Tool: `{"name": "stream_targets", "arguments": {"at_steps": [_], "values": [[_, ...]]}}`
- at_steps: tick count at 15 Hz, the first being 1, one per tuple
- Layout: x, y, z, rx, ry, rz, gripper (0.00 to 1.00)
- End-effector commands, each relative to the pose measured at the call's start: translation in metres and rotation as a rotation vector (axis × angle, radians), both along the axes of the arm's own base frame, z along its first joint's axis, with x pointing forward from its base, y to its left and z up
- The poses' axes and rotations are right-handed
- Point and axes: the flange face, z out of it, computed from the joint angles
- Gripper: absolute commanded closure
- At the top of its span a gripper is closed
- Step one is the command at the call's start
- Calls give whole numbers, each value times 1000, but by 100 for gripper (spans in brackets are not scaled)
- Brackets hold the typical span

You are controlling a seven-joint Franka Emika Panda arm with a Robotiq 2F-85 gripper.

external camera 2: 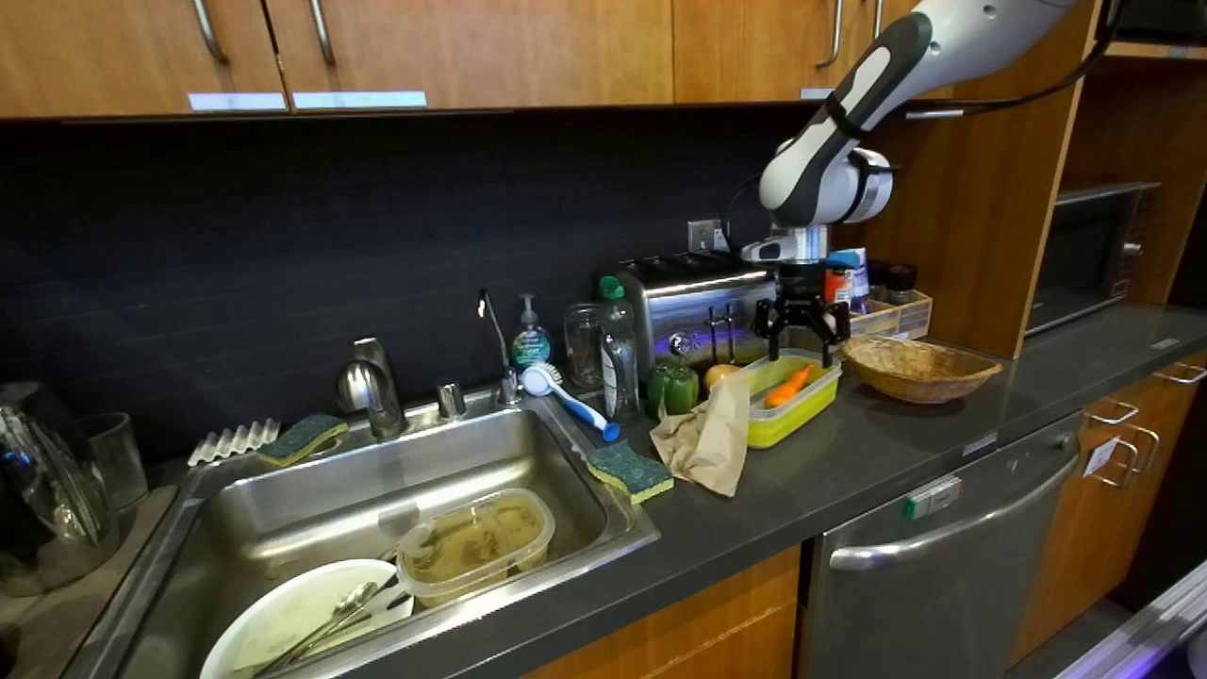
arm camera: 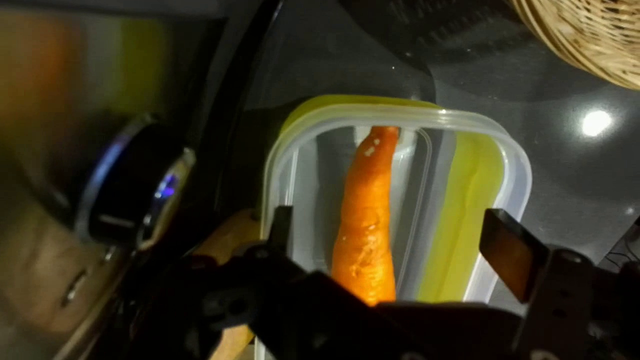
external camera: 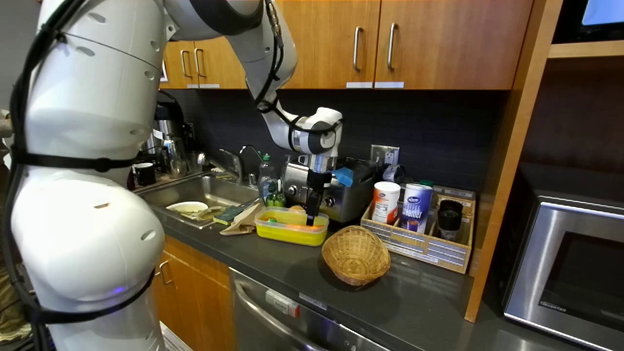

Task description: Move the carrot to the lunchbox

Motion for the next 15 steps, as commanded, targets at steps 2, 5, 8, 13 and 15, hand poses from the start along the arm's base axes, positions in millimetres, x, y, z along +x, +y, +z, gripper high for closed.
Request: {"name": "stream_targets", "arguments": {"at_steps": [2, 5, 8, 13, 15], "values": [[-20, 3, -1, -8, 2, -28, 0], [-26, 7, -1, -14, 5, -38, 0], [-32, 10, 0, -20, 2, -43, 0], [-37, 19, 5, -35, -3, -41, 0], [-38, 24, 14, -45, -25, -40, 0]]}}
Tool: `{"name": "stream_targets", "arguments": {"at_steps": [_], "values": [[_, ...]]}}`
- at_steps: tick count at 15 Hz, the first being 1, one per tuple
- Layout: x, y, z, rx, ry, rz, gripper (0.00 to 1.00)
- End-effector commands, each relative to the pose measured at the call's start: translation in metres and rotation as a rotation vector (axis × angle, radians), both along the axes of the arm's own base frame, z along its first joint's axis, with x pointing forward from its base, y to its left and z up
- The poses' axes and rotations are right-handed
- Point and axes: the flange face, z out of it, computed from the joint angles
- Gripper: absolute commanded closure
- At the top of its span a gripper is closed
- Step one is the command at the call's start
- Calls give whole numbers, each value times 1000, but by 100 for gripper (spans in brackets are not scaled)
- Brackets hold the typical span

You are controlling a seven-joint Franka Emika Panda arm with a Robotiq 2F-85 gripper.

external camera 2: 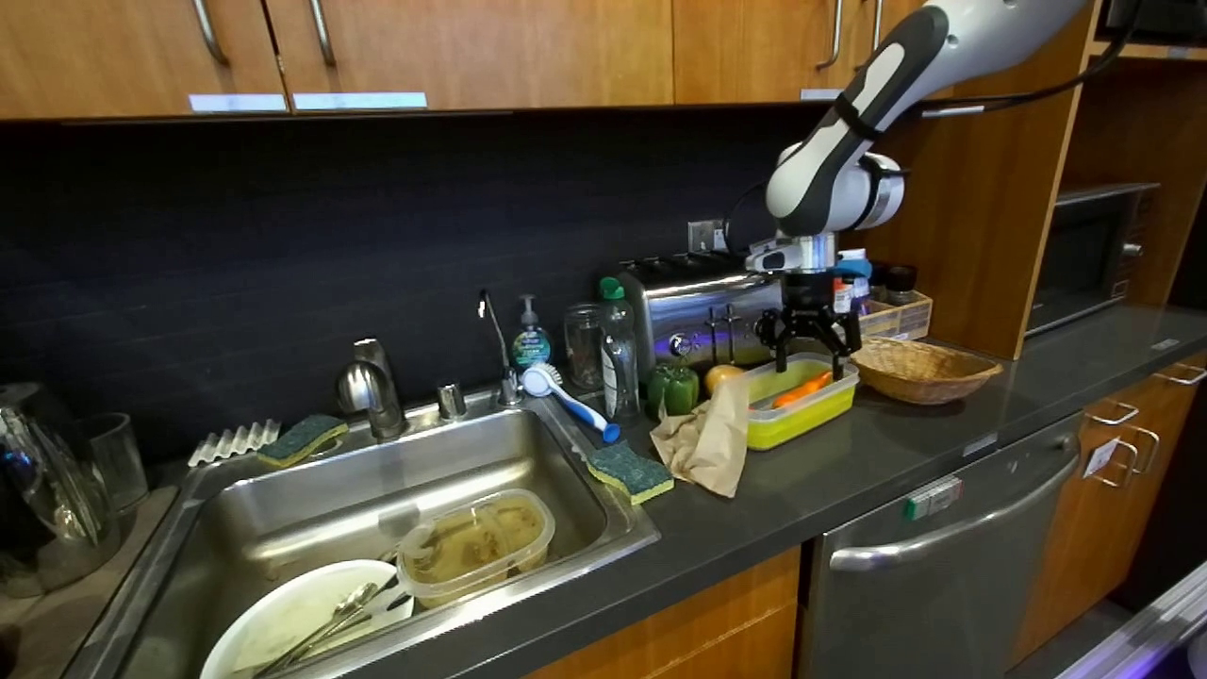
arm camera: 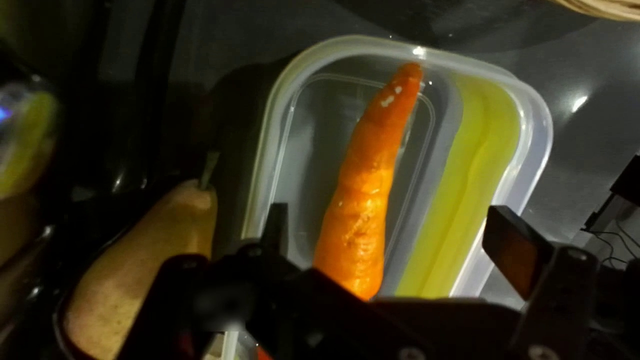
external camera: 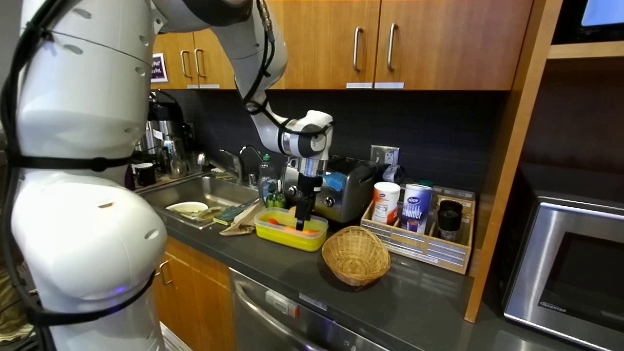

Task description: Move the carrot to the lunchbox

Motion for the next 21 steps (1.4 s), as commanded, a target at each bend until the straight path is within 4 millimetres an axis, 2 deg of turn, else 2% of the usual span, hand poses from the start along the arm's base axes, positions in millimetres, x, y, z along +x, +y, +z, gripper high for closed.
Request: {"name": "stream_targets", "arguments": {"at_steps": [1, 4, 8, 13, 21], "values": [[-10, 10, 25, -30, -57, -6, 0], [-14, 15, 41, -40, -80, -22, 0], [-32, 17, 56, -62, -75, -74, 0], [-57, 12, 59, -75, -47, -147, 0], [-87, -4, 62, -83, -46, -276, 0]]}}
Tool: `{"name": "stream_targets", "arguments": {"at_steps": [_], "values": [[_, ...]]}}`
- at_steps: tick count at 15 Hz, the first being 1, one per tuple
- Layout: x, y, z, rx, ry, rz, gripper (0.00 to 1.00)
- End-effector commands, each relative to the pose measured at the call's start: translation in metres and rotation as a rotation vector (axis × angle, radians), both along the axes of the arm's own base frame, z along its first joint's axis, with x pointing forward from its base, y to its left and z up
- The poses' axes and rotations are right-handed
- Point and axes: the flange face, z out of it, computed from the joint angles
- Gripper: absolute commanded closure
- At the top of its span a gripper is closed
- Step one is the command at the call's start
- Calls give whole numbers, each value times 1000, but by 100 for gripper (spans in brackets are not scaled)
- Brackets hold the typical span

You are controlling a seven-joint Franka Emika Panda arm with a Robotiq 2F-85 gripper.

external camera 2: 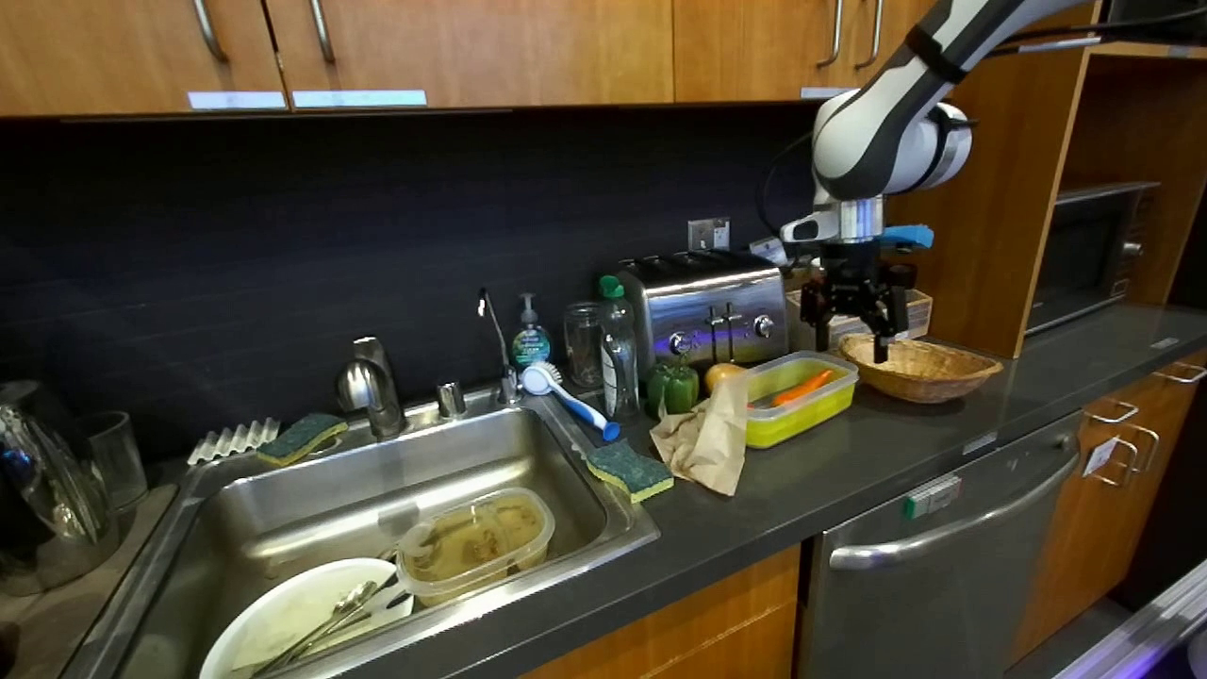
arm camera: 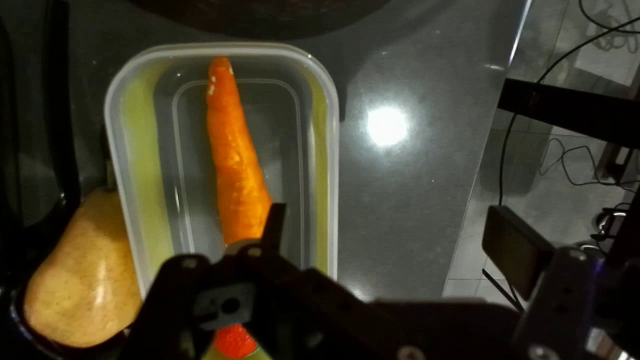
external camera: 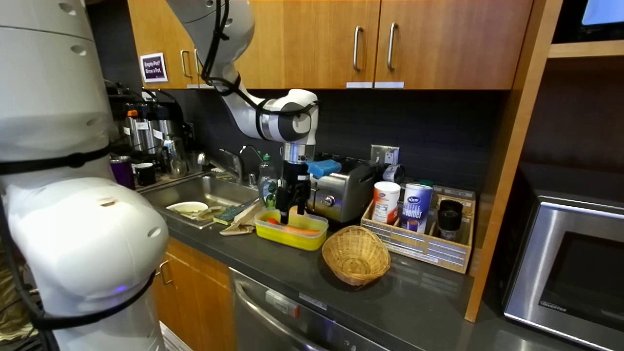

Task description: Move the carrot to the lunchbox

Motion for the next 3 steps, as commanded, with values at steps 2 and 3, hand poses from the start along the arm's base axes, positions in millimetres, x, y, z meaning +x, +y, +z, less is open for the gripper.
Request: {"name": "stream_targets", "arguments": {"at_steps": [2, 3], "values": [[-23, -10, 17, -1, -43, -92, 0], [-26, -12, 19, 4, -53, -105, 0]]}}
